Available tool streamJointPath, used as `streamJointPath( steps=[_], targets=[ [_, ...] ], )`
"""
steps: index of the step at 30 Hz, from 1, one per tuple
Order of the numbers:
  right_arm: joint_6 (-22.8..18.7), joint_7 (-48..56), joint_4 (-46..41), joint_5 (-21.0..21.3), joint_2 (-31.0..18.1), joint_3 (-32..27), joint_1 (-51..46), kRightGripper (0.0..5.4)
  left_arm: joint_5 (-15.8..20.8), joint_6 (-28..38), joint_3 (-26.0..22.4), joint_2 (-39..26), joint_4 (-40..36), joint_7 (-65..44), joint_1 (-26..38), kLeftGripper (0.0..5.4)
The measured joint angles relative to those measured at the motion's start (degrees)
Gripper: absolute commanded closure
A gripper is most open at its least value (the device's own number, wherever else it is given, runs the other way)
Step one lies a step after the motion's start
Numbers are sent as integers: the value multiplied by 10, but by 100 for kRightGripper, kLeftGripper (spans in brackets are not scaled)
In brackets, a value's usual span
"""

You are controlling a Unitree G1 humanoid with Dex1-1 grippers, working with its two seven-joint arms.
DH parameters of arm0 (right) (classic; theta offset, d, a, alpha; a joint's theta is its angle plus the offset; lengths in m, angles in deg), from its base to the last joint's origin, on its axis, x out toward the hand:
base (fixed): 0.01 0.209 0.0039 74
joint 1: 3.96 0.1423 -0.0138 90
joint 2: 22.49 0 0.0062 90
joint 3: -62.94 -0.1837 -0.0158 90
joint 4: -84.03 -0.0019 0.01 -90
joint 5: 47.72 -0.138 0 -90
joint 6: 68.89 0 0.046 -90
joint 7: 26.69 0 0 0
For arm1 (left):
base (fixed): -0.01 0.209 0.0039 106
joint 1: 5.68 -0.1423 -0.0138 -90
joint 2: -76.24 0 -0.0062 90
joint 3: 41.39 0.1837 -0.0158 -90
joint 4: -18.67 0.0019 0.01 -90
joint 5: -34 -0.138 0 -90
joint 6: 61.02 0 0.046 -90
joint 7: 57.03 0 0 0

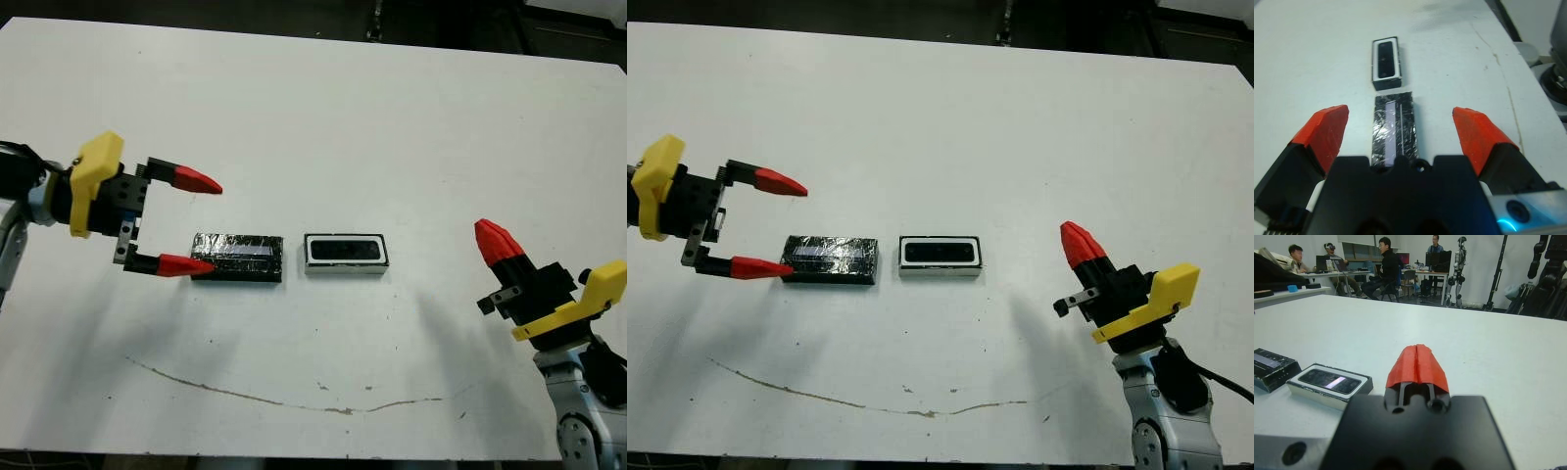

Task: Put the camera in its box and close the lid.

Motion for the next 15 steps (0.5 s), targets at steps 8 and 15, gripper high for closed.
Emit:
streamJointPath(
  steps=[8,15],
  targets=[
    [1,13,9,-10,-3,-2,1,539,-36,14,28,30,42,-6,2,0],
    [1,16,12,-14,-4,-3,1,539,-84,37,39,50,107,22,9,0]
  ],
)
